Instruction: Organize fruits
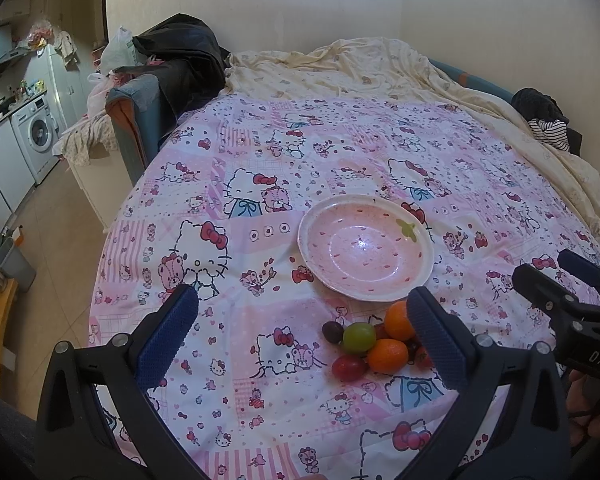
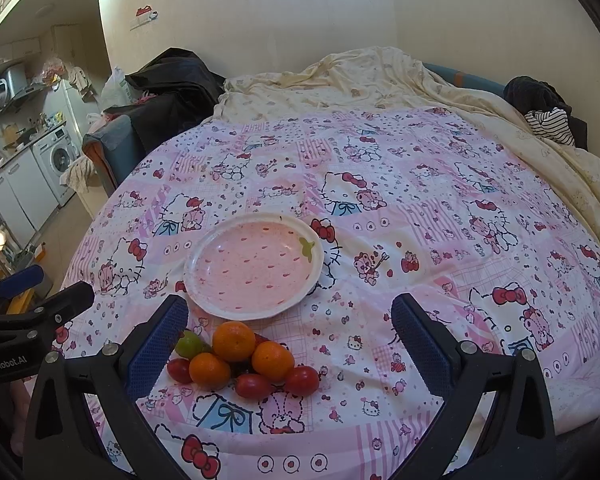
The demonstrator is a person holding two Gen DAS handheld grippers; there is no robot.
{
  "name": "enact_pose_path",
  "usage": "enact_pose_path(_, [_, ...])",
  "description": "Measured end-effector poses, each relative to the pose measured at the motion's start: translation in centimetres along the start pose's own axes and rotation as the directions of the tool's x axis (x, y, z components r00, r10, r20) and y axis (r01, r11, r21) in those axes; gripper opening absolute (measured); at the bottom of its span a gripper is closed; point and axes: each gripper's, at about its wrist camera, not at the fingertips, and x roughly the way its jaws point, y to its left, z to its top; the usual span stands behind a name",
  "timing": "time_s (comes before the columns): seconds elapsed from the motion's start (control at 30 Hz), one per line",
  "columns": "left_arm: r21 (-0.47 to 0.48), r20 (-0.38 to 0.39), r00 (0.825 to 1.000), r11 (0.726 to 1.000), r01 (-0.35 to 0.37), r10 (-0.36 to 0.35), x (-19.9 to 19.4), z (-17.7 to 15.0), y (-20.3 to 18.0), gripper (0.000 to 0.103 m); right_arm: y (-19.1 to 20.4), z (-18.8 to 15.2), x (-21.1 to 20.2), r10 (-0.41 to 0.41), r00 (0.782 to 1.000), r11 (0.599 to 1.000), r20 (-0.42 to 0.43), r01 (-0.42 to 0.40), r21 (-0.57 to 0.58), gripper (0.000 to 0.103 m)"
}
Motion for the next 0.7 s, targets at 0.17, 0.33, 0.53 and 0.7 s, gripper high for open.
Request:
enact_pose_path(0.17, [-0.023, -0.011, 1.0, 1.0, -0.001, 0.0, 0.1, 0.0, 0.7, 0.103, -0.5, 0.1, 0.1, 0.004, 1.0, 1.0, -0.007, -0.003, 0.016, 0.103])
enact_pose_path(0.33, [-0.051, -0.027, 1.0, 0.999, -0.007, 0.005, 0.4, 0.2, 1.3, 0.103, -0.9, 0.1, 0.2, 0.008, 1.0, 0.999, -0.018, -0.007, 0.037, 0.103])
enact_pose_path(0.53, [-0.073, -0.166, 0.986, 0.997, -0.011, -0.002, 2.7, 0.0, 2.8, 0.103, -2.2, 0.5, 0.2, 0.029, 0.999, 0.995, -0.039, -0.025, 0.094, 0.103])
enact_pose_path(0.7, [0.024, -0.432, 0.901, 0.998, 0.055, -0.04, 7.1, -2.3, 2.3, 0.092, -2.8, 0.3, 0.5, -0.02, 0.996, 0.997, -0.087, 0.027, 0.072, 0.103])
